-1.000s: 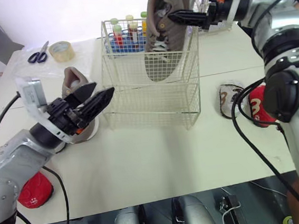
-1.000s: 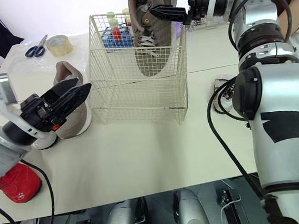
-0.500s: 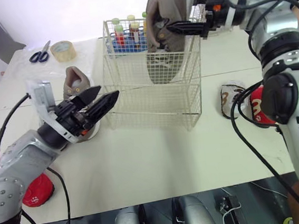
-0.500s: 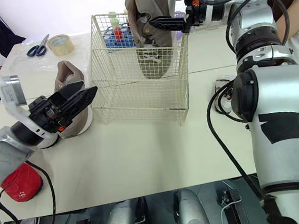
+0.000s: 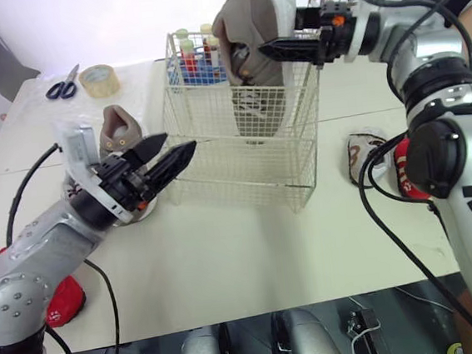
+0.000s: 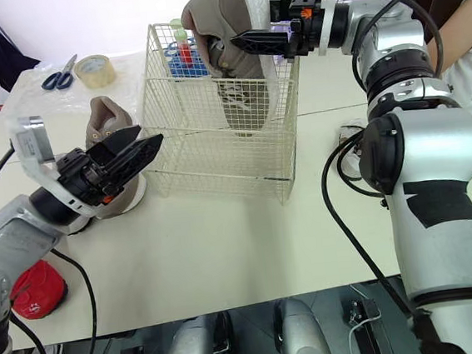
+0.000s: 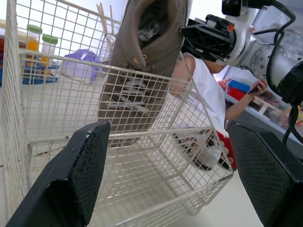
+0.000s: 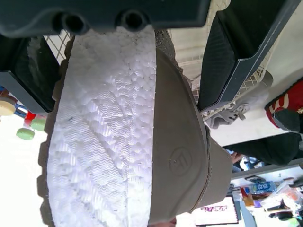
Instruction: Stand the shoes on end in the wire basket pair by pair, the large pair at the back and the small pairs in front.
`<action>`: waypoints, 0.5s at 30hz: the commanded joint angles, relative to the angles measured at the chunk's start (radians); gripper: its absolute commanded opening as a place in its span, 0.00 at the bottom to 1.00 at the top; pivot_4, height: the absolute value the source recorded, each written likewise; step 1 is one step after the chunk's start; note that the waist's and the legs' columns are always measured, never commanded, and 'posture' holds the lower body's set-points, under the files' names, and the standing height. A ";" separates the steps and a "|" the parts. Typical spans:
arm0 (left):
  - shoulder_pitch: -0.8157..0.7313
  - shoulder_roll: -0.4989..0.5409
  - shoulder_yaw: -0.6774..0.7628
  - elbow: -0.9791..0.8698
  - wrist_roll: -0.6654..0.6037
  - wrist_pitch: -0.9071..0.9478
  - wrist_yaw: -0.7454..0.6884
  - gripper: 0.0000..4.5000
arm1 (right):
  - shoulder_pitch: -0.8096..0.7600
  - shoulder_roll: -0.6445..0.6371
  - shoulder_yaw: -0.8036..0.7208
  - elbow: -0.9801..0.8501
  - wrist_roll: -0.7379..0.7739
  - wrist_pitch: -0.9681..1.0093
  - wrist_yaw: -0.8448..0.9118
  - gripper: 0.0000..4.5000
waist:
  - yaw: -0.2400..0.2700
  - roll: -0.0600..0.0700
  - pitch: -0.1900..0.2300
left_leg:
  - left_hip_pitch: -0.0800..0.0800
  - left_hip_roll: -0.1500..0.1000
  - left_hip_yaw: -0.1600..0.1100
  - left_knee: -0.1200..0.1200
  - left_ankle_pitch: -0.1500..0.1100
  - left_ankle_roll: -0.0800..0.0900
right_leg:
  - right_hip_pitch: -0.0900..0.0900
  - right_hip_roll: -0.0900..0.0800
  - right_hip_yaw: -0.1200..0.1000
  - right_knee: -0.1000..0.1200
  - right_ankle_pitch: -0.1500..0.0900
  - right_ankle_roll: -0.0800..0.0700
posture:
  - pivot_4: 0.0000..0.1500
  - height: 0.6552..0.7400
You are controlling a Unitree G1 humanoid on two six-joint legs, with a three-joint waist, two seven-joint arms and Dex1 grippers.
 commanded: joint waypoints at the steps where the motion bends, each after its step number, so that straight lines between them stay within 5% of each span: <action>1: -0.013 -0.002 0.008 -0.014 0.011 -0.002 -0.003 0.91 | -0.034 -0.040 0.019 -0.052 -0.027 -0.101 -0.041 0.98 | 0.001 0.000 0.000 | 0.000 0.000 0.000 0.000 0.000 0.000 | 0.000 0.000 0.000 0.000 0.000 0.000 | 1.00 1.00; 15: -0.020 -0.022 0.004 -0.009 0.027 0.005 -0.005 0.91 | -0.113 -0.143 -0.048 -0.059 0.042 -0.059 0.015 0.98 | 0.005 0.000 0.000 | 0.000 0.000 0.000 0.001 0.000 0.000 | 0.000 0.000 0.000 0.000 0.000 0.000 | 1.00 1.00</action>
